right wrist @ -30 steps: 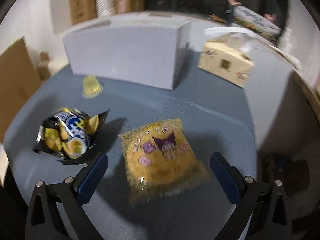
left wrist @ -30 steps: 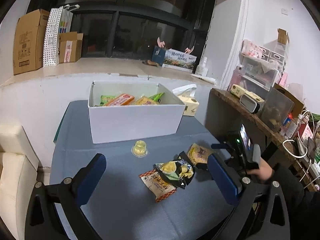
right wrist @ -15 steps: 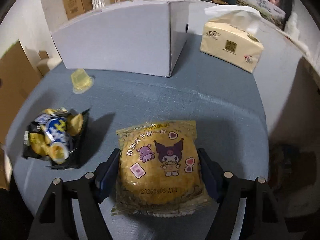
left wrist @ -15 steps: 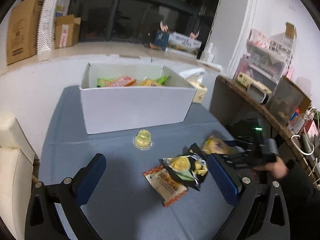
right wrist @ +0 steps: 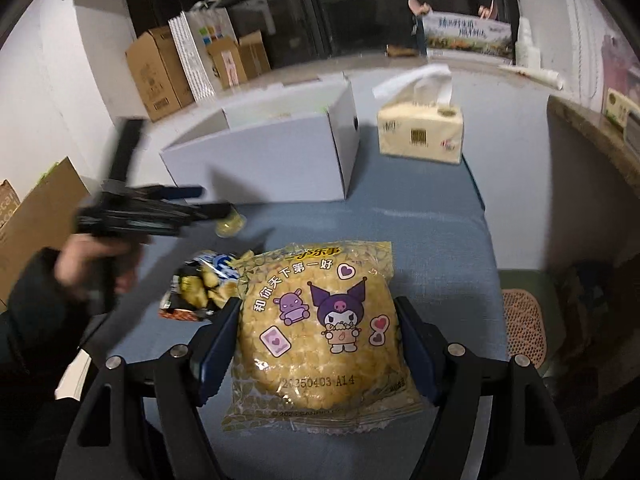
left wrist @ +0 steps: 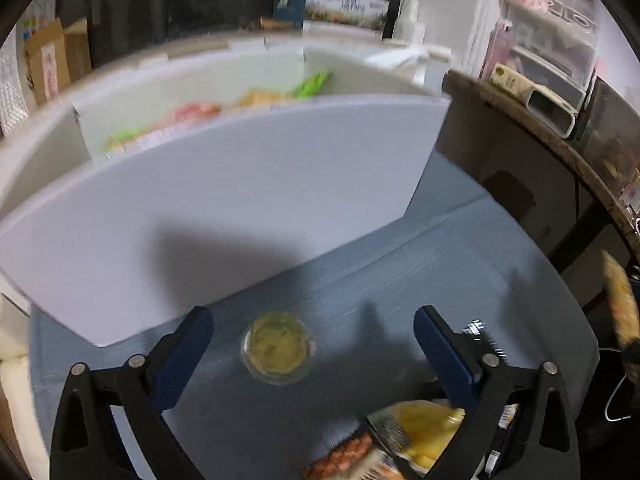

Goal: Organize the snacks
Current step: 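Drop the jelly cup into the box with left gripper while right drops bread bag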

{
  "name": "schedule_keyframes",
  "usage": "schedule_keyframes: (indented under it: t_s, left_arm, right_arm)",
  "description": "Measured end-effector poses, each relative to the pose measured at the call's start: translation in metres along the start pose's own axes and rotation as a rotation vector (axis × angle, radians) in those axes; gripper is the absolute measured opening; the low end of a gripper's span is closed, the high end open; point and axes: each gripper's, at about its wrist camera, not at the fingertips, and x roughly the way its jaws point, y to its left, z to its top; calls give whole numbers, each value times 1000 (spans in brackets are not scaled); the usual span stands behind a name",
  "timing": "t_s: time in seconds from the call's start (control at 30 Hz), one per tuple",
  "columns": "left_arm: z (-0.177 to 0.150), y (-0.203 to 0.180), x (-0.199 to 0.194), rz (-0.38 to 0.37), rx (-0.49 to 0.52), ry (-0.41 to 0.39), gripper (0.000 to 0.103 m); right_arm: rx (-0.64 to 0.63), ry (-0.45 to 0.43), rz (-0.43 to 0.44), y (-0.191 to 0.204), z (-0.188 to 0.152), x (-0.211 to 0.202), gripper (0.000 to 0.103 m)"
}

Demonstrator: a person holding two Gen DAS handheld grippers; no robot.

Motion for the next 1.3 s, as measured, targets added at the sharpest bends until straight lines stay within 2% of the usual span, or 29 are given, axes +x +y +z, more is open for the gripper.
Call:
schedule_keyframes:
  t_s: [0.1, 0.13, 0.17, 0.2, 0.27, 0.4, 0.63, 0.8, 0.93, 1.07, 1.2, 1.3]
  left_arm:
    - [-2, 6, 13, 1, -13, 30, 84]
    - [-4, 6, 17, -1, -2, 39, 68]
    - [-5, 4, 18, 12, 16, 40, 46]
    - [-6, 3, 18, 30, 36, 31, 35]
    - [-7, 4, 17, -1, 27, 31, 36]
    - [-10, 4, 4, -11, 32, -6, 36]
    - [-19, 5, -70, -51, -21, -178, 36]
    - [-5, -1, -132, -53, -4, -315, 36]
    - [16, 9, -170, -34, 3, -401, 36]
    - [48, 27, -185, -10, -27, -452, 36]
    - [82, 52, -163, 16, -68, -429, 36]
    - [99, 70, -138, 34, -97, -387, 36]
  right_arm:
    - [-20, 10, -9, 5, 0, -7, 78]
    - [-19, 17, -10, 5, 0, -6, 78]
    - [-12, 16, -12, 4, 0, -6, 78]
    - [-3, 17, -7, 2, 0, -5, 79]
    - [19, 21, 6, -1, 1, -2, 78]
    - [7, 45, -2, 1, -2, 3, 78]
    - [47, 7, 18, 0, 6, -3, 79]
    - [85, -37, 69, 3, 26, 2, 79]
    - [95, -86, 120, 8, 64, 10, 78]
    - [62, -109, 144, 16, 111, 26, 79]
    - [-23, -99, 114, 31, 163, 58, 79]
    - [-14, -62, 92, 32, 196, 93, 79]
